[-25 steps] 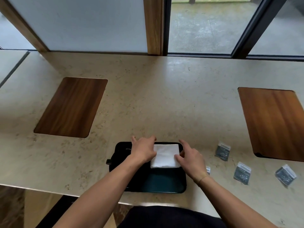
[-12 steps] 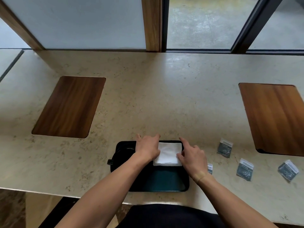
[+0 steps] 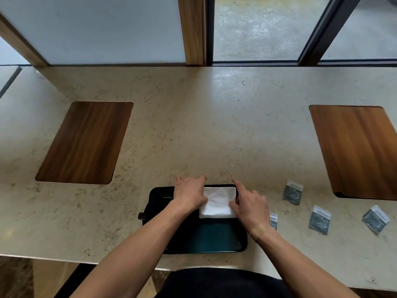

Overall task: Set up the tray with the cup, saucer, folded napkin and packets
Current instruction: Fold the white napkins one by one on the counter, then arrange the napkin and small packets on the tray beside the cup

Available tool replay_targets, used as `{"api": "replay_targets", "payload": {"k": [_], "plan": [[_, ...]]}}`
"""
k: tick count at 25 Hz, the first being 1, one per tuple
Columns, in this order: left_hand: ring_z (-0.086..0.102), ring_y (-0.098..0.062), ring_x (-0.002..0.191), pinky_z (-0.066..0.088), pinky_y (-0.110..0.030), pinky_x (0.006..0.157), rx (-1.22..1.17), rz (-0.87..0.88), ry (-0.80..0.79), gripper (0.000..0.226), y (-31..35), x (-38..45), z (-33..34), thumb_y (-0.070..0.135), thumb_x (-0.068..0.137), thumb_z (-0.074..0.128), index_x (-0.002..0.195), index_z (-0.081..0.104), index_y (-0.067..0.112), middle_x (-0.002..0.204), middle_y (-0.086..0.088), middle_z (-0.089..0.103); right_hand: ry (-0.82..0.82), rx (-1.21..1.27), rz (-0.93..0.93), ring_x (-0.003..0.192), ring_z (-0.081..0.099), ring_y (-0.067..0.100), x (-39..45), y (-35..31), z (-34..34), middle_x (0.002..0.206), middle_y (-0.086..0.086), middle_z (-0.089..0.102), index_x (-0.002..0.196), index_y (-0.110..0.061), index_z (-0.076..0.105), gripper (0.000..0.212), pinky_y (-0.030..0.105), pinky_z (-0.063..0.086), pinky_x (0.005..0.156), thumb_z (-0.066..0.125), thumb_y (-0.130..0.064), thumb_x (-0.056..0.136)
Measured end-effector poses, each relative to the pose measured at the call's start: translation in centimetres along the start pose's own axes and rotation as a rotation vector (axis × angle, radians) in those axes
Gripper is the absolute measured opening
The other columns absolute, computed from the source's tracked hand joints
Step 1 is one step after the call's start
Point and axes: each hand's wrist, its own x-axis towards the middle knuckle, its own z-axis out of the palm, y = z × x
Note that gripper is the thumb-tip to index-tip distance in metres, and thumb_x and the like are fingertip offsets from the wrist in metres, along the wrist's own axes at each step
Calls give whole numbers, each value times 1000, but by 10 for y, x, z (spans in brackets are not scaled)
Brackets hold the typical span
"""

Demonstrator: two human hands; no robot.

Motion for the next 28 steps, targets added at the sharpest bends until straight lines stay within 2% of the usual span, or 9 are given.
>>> {"api": "replay_targets", "payload": {"k": [7,12,15,19,21,24,26,28], "plan": [[61,-26,87,19,-58,111,-9,9,-11,51,-4,3,-1,23,77,56,127,47,24,74,2,64,8,4,11,90,59,24,1,-1,1,95,2,68,145,-32,27,64,38,43,81,56,-36,89],[62,-25,95,19,-56,111,-17,22,-32,49,-5,6,-4,26,77,58,125,48,25,88,1,68,-7,16,19,89,59,24,1,0,2,93,1,66,145,-33,28,64,38,44,83,56,-37,87],[62,-24,96,18,-57,112,-22,37,-45,51,-6,6,-5,28,78,59,128,47,26,90,2,68,-25,55,13,90,60,23,3,2,-1,93,-1,67,145,-34,28,67,38,46,84,58,-41,86],[61,-20,101,21,-54,111,-105,68,12,53,-7,9,-13,36,82,60,133,46,29,98,4,69,58,102,-16,86,62,17,6,17,-15,85,-9,67,142,-34,36,58,38,50,81,56,-45,89],[61,-17,104,24,-50,108,-147,116,46,49,2,12,-19,41,84,60,131,48,31,102,7,70,112,114,-6,83,62,15,8,35,-26,85,-9,65,139,-33,43,53,39,51,81,58,-43,89],[61,-12,96,26,-40,96,-199,210,81,41,27,15,-22,45,86,60,125,52,35,90,12,71,149,107,-7,83,59,12,10,67,-41,87,-9,62,135,-30,49,49,40,53,80,60,-43,89],[60,-9,95,24,-36,86,-201,261,107,37,49,14,-19,47,86,60,121,55,36,88,15,70,153,87,-7,87,59,13,8,92,-51,92,-7,63,131,-30,54,45,40,52,79,61,-43,88],[59,-9,98,23,-35,83,-183,294,133,36,72,10,-11,47,84,62,118,57,37,92,15,70,162,68,5,92,60,17,3,118,-57,96,-5,65,126,-28,58,43,38,50,78,64,-42,86]]}}
